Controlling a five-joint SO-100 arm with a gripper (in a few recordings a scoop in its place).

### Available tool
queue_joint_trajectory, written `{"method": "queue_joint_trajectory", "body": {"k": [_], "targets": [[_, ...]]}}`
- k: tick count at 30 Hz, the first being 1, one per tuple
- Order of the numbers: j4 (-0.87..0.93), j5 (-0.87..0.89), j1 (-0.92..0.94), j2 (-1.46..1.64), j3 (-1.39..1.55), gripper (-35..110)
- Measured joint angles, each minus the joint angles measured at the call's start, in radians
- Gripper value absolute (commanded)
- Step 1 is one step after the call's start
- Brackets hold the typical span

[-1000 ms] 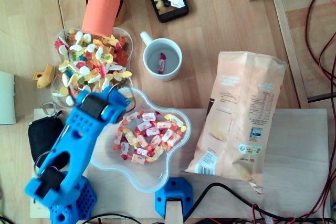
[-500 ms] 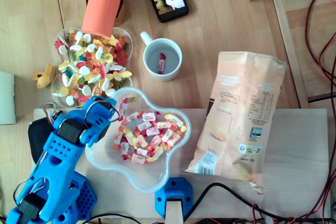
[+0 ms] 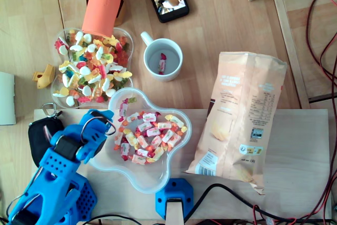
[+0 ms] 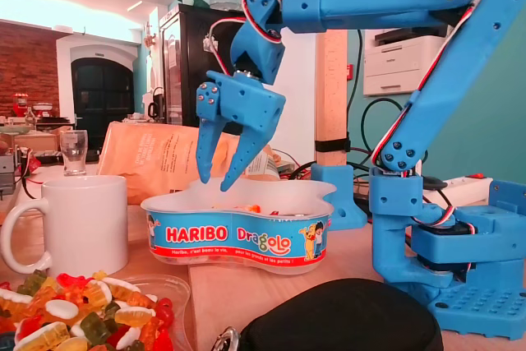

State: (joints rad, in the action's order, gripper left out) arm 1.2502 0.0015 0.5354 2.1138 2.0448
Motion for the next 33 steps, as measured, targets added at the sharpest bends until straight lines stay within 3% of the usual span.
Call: {"method": "queue_joint_trajectory", "body": {"k": [18,27,33], "targets": [[-0.018,-0.575,0.155,0.015,0.077,10],[-0.026,-0.618,0.158,0.054,0.147,10],[-0.109,-0.618,0.17,0.238,0.305,10]]}}
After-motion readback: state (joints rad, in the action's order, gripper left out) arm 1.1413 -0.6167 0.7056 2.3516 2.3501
